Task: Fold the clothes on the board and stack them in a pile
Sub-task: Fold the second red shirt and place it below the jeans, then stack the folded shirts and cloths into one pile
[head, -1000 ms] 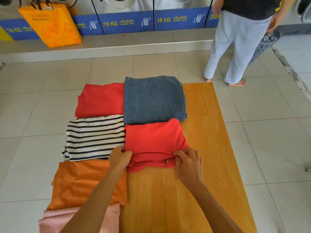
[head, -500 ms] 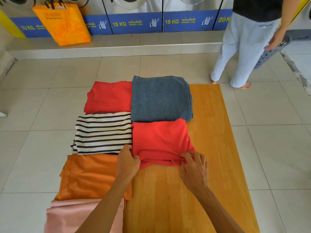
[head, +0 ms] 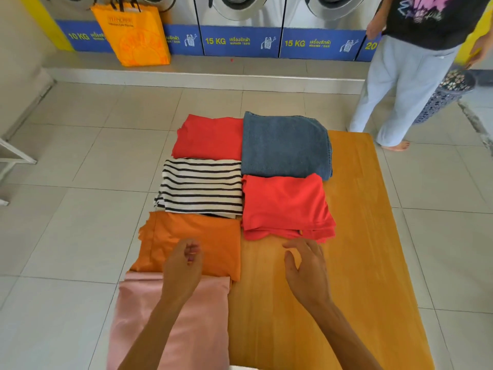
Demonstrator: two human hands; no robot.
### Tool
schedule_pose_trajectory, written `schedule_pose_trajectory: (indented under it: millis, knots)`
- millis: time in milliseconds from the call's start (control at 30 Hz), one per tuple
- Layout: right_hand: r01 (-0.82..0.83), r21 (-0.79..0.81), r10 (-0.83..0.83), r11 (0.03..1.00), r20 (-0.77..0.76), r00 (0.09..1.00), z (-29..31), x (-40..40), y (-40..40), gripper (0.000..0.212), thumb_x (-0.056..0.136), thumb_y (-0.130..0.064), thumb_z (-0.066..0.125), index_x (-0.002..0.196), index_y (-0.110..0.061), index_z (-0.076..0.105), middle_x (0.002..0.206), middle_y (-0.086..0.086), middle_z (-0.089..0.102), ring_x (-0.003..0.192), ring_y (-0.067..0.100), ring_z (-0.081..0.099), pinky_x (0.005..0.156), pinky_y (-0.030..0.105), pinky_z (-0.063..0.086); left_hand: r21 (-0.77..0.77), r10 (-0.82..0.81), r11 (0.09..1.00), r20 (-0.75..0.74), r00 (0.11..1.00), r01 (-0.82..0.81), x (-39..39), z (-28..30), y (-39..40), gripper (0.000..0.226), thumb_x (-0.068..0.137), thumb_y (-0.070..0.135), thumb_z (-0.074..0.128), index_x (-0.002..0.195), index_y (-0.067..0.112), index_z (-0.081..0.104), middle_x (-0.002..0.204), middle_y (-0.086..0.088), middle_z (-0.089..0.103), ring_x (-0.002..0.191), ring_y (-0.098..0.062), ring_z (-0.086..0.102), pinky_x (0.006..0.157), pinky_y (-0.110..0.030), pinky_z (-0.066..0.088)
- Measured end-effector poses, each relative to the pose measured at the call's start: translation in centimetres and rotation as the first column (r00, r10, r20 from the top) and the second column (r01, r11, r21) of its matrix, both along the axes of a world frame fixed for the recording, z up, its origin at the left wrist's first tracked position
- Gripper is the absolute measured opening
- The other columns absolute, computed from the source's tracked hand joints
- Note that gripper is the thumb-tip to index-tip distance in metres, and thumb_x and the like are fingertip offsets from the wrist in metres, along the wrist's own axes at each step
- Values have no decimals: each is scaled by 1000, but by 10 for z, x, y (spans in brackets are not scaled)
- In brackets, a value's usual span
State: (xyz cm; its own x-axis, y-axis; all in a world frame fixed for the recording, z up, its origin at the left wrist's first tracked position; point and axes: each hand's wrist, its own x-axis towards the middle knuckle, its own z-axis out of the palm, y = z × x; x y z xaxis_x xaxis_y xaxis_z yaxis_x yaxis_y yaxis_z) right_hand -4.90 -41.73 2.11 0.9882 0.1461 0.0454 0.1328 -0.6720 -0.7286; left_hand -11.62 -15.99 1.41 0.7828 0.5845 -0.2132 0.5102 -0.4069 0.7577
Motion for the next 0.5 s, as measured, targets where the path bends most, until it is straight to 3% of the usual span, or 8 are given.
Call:
schedule_pose_trajectory:
  millis: [133, 233, 333, 500]
  knots:
    - [-79, 32, 79, 996, 15, 997, 8, -35, 41, 22, 87, -4, 67, 103, -20, 70, 105, -5, 64, 103, 17, 57, 86, 28, 45, 14, 29, 999, 44, 999, -29, -38, 6, 29, 14, 95, 17, 61, 109, 17, 62, 96, 4, 64, 87, -14, 61, 71, -14, 42]
    - [-110, 44, 109, 993, 33, 993, 12, -61, 68, 21, 87, -4, 67, 101, -19, 71, 106, -4, 64, 104, 17, 57, 85, 26, 45, 22, 27, 999, 22, 999, -27, -63, 11, 52, 8, 96, 25, 60, 104, 25, 62, 89, 11, 65, 85, -13, 63, 70, -16, 46]
    - [-125, 53, 123, 991, 41, 992, 16, -79, 92, 19, 87, -4, 67, 100, -17, 71, 106, -1, 64, 104, 18, 58, 86, 28, 46, 12, 5, 1000, -15, 1000, -5, -79, 14, 72, 11, 97, 28, 57, 106, 26, 63, 98, 8, 66, 88, -13, 63, 79, -25, 47]
    - [-119, 106, 109, 987, 99, 989, 27, -91, 121, 19, 85, 1, 67, 94, -15, 73, 101, 1, 67, 98, 18, 61, 80, 35, 52, -28, -43, 999, 13, 999, 43, -83, 21, 98, 11, 96, 22, 59, 106, 25, 62, 103, 8, 63, 92, -9, 59, 75, -16, 41]
